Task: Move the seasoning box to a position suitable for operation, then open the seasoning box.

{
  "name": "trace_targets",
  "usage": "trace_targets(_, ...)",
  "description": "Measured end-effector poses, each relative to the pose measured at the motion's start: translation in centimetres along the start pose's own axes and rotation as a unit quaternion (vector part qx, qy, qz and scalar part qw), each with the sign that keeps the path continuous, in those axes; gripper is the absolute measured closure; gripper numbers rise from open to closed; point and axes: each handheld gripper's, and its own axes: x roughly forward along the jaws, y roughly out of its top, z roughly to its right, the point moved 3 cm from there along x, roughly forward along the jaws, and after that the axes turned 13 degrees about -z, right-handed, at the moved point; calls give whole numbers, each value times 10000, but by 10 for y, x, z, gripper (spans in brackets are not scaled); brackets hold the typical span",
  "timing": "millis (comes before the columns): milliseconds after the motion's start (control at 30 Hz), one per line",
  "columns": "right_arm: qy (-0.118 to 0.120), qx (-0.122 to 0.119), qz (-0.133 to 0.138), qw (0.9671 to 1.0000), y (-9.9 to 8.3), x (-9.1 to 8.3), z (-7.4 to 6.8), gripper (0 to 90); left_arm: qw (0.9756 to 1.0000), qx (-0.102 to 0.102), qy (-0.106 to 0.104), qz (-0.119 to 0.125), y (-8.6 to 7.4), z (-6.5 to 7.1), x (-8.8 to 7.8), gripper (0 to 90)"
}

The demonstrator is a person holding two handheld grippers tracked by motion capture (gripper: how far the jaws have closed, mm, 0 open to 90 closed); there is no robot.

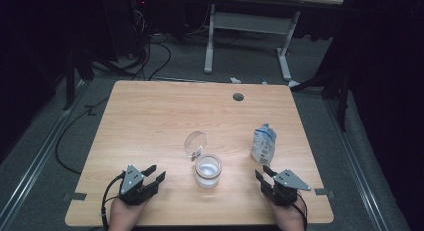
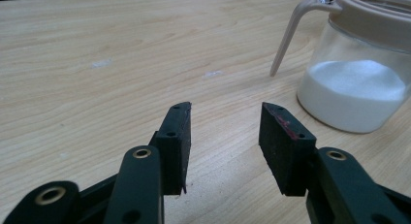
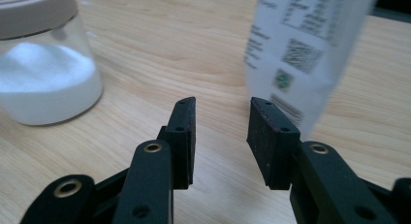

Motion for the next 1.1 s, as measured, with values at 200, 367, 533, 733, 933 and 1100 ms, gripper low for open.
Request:
trace_targets(200, 86, -137, -101, 9998, 9, 13, -20, 675, 9999, -108, -8, -87, 3, 3, 2, 560)
trace_targets(367, 247, -274, -80, 9993, 16, 19, -35, 729, 9998, -173, -61, -113, 7, 4, 3, 633)
trace_targets(533, 388, -504, -78, 9979, 18, 23, -50, 868, 9994, -176, -254, -182, 15, 8, 7, 750)
trace_targets(733, 602, -690, -186, 9956, 17, 26, -61, 900, 9990, -261, -368, -76, 31, 16, 14, 857)
trace_targets(933, 693, -790, -182, 9943, 18, 27, -69, 900, 9980, -398, -489, -10, 51, 22, 27, 864)
trace_targets(1100, 789, -904, -208, 9926, 20, 31, -78, 900, 9977, -426, -524, 72, 68, 24, 32, 879)
